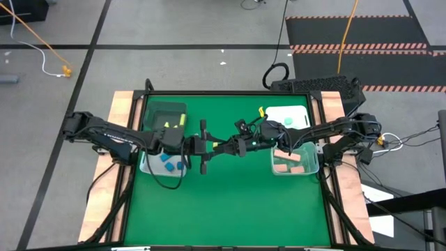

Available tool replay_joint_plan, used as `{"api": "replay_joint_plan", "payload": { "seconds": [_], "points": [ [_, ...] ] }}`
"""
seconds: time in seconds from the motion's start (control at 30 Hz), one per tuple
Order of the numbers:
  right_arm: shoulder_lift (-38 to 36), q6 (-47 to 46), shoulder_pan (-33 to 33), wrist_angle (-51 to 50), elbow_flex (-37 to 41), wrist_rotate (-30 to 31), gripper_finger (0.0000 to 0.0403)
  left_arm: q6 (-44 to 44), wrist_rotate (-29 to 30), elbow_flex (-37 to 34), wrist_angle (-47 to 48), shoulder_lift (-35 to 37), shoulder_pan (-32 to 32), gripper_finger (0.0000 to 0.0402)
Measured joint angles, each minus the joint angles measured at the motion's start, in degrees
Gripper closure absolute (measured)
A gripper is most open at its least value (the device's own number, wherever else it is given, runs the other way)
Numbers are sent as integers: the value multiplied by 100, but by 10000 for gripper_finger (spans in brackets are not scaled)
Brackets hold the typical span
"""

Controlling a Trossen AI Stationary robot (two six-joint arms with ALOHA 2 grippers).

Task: Sort & place blocks by color
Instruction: Put the yellow rectangular block into the black transparent bin

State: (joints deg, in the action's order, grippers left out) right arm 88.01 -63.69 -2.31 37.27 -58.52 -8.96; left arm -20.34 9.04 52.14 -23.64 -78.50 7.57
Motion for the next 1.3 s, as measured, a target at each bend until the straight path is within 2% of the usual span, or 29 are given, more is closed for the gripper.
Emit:
{"api": "replay_joint_plan", "payload": {
  "seconds": [0.27,0.47,0.67,0.8,0.97,1.13,1.3],
  "points": [
    [0,33,43,31,0,-32,270,-11,24,4,-2,0,0,281],
    [-39,283,175,70,0,-211,218,82,52,4,4,50,-7,282],
    [-242,376,571,-140,0,-905,167,29,345,2,49,109,-50,282],
    [-536,448,869,-902,0,-1377,149,117,473,-4,191,227,-180,282],
    [-1087,1061,1248,-2425,2,-1375,150,382,512,-7,614,493,-465,282],
    [-1671,1531,1611,-3693,8,-1329,153,825,514,-7,1816,1019,-903,282],
    [-2230,1971,1808,-4554,2,-932,153,1316,508,-7,3370,1667,-1456,282]
  ]
}}
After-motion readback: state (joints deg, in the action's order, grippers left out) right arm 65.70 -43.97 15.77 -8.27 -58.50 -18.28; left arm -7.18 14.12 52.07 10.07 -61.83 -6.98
